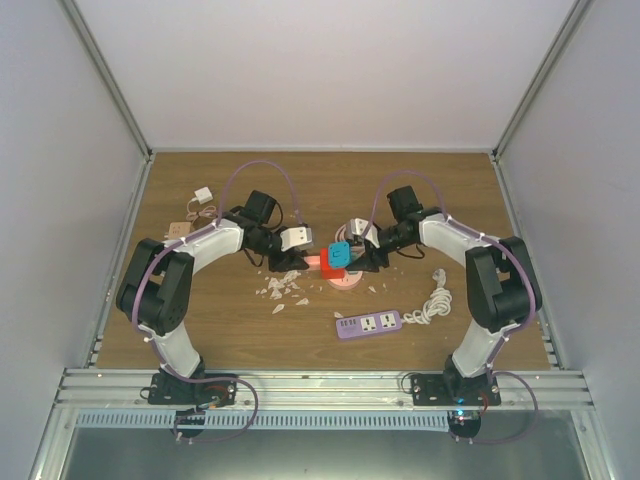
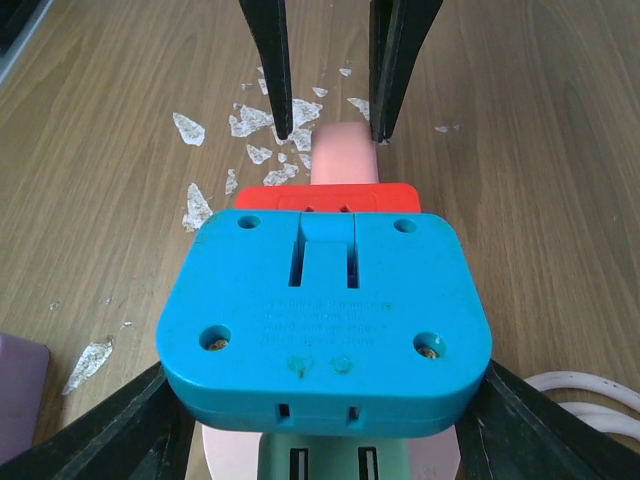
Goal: Pull the plug off the socket
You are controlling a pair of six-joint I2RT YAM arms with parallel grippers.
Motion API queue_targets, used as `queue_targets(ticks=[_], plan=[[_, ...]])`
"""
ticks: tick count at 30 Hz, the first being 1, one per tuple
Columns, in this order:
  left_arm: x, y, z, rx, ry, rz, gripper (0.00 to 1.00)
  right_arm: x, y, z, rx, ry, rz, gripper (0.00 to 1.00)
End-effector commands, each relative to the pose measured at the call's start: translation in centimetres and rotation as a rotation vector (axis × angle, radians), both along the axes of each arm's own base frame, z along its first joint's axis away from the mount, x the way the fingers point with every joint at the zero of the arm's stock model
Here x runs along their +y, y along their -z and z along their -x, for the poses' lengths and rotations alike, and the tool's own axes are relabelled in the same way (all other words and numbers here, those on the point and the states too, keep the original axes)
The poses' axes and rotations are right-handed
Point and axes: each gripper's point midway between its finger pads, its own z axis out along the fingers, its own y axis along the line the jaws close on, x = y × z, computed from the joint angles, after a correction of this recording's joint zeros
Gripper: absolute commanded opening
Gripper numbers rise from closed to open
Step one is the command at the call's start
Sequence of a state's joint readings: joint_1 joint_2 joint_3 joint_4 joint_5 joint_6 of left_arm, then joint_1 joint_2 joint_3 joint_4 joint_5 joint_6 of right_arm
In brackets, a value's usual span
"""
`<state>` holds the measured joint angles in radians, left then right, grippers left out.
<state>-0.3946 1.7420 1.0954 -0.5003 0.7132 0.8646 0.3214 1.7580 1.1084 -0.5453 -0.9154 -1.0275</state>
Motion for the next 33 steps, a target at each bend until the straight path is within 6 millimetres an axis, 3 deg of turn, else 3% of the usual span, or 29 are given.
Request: queue_targets(ticks=[1, 8, 16, 19, 21, 23, 26, 30, 33], plan=[[-0.7, 0.4, 0.5, -0.002, 0.029, 0.005, 0.39, 1.0, -3.5, -0.4, -0.052, -0.020, -0.075, 0.54], [-0.8, 0.5, 0.8, -0.002, 0.040, 0.002, 0.39, 1.8, -5.4, -0.5, -0.036, -0.032, -0.133, 0.54], [-1.1, 0.1, 0.8, 0.001, 0.041, 0.010, 0.42, 3.4, -5.6, 0.2, -0.024, -0.067, -0.140, 0.55], [-1.2, -0.4, 0.6, 0.004, 0.024, 0.015, 0.51, 3.6, -5.7, 0.0, -0.024, -0.065, -0.136, 0.56], [-1.3, -1.2, 0.4, 0.007, 0.006, 0.024, 0.62, 3.4, -5.8, -0.3, -0.037, -0.054, -0.122, 0.58], [-1.4, -2.3, 0.1, 0.012, -0.030, 0.037, 0.75, 2.9, -6.0, -0.6, -0.049, -0.039, -0.120, 0.61], [-1.4, -4.7, -0.2, 0.022, -0.093, 0.064, 0.86, 1.6, -6.8, -1.5, -0.057, -0.005, -0.140, 0.69], [-1.4, -7.1, 0.0, 0.052, -0.161, 0.095, 0.92, -0.3, -6.9, -2.4, -0.062, 0.039, -0.138, 0.75], [-1.2, -7.6, 0.1, 0.104, -0.220, 0.101, 0.95, -1.5, -5.9, -2.7, -0.066, 0.066, -0.116, 0.80]])
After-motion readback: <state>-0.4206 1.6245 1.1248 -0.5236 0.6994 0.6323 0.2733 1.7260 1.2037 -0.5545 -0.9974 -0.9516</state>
